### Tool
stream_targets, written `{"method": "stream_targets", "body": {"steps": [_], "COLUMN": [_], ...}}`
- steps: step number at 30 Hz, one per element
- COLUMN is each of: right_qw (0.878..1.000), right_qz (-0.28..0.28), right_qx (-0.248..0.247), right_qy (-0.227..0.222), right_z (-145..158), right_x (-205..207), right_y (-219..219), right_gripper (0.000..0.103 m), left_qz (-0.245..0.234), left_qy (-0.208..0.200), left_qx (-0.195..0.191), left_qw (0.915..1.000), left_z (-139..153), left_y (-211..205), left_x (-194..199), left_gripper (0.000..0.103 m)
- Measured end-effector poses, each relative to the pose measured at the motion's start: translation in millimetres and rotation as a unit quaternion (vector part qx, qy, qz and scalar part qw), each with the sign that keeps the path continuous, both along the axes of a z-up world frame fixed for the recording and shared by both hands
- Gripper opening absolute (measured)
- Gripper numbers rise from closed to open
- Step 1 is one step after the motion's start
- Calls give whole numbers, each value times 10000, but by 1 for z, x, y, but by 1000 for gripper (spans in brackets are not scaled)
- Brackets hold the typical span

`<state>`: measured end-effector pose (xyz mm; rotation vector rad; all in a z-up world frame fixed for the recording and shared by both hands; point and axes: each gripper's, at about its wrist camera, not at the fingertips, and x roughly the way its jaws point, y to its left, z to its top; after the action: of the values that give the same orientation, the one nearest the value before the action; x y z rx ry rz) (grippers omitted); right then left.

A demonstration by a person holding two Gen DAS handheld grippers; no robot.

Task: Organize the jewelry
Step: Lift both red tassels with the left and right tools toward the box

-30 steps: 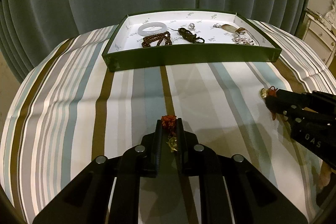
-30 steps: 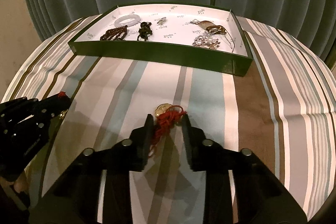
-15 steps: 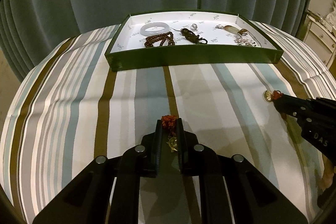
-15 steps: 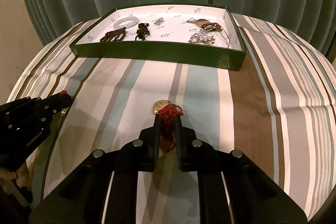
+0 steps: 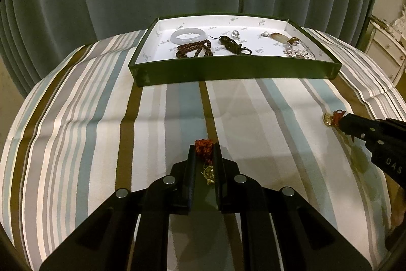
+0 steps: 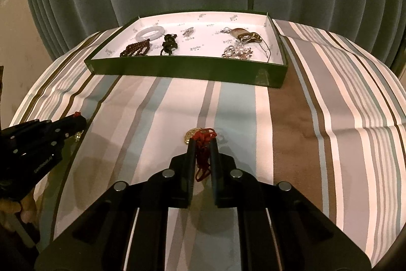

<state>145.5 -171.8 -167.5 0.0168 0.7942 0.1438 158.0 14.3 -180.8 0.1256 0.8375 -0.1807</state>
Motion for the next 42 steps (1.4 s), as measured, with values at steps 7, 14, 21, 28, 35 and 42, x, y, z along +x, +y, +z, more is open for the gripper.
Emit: {"method": "stream_targets", "body": {"steps": [7,14,21,28,35,42], "right_qw": [10000,9999,9998,9997,9995,9991], "right_qz": [-27,-35,-35,-33,-23,12], "right_qx": [70,123,127,110,86,57], "right_qy": [-57,-112,-147,-204,-292,-421], "right_z": [2,6,9,14,21,32], "right_x": [-3,-4,-5,-9,-15,-21], "right_y": [-3,-4,-3,-2,-2,0], "right_gripper": [10,10,10,10,10,10], "left_qz": [-8,36,54,45,-13,-69], "left_qy": [-16,-6,-21,-98,-175,-323], "left_qx": [17,-35,-32,-54,-80,-126], "left_qw": [10000,10000,10000,9999,9998,9994], "left_z": [0,1,3,10,18,33], "left_y": [1,3,3,1,-4,-9], "left_x": [-2,-2,-3,-7,-14,-20], "left_gripper": [13,13,13,13,13,13]}}
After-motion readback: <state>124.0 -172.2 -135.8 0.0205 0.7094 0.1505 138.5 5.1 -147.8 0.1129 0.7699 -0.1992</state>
